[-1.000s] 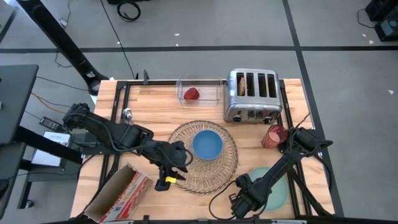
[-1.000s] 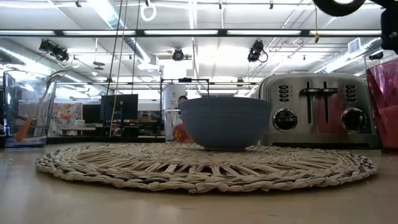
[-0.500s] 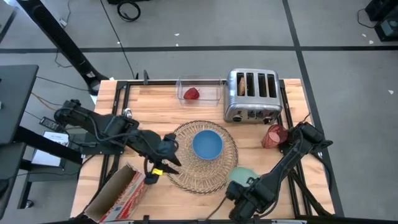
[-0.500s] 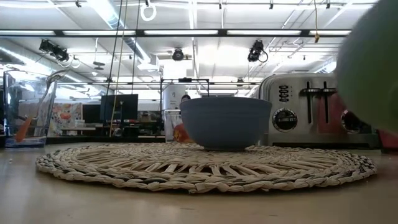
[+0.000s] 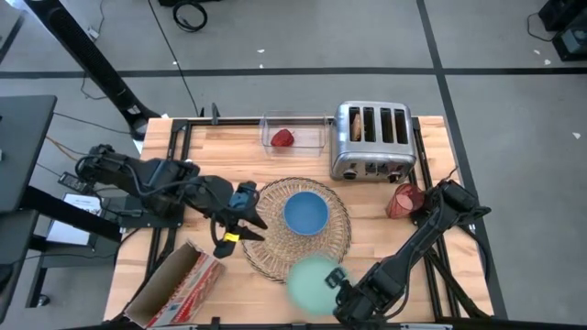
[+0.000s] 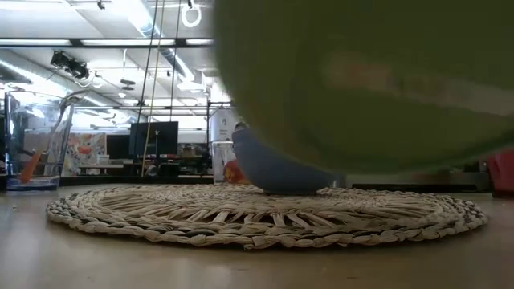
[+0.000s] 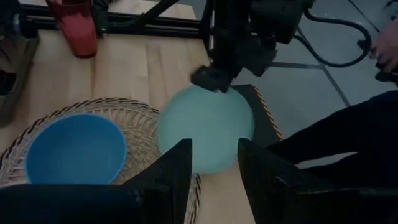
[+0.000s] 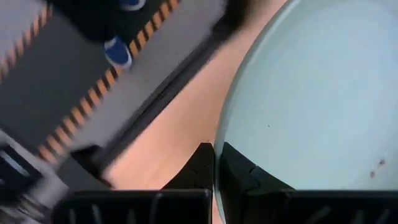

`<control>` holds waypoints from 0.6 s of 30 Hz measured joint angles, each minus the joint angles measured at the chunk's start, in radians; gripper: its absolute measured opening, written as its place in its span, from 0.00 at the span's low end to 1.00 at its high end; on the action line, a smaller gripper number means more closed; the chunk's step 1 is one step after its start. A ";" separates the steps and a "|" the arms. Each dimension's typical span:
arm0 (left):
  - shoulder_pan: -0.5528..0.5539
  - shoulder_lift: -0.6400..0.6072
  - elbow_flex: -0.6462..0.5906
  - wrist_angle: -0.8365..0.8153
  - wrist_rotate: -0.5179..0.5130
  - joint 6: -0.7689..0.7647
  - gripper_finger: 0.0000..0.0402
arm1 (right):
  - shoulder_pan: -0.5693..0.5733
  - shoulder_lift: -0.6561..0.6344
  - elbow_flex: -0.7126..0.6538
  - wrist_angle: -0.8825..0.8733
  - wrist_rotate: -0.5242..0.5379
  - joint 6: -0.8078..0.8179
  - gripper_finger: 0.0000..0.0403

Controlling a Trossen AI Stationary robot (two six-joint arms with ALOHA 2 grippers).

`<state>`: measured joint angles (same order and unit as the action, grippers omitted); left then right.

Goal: Arrange a breakfast setting
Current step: Put the light blue plate on the brown table mat to the bottom left of the blue bowl

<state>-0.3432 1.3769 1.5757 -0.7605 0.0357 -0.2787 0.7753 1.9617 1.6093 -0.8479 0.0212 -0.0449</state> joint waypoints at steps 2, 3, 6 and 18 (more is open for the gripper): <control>0.006 0.002 0.000 0.000 0.000 0.000 0.34 | -0.008 0.000 -0.019 0.017 0.026 -0.139 0.03; 0.010 0.002 0.000 0.000 -0.002 0.000 0.34 | -0.015 0.000 -0.031 0.040 0.034 -0.194 0.03; 0.012 0.002 0.000 0.008 -0.014 -0.002 0.34 | -0.046 0.000 -0.066 0.083 0.070 -0.320 0.03; 0.011 0.002 0.000 0.081 -0.023 -0.024 0.34 | -0.218 0.000 -0.182 0.348 0.140 -0.672 0.03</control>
<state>-0.3319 1.3792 1.5757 -0.6790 0.0128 -0.3031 0.5573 1.9617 1.4271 -0.4998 0.1612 -0.7174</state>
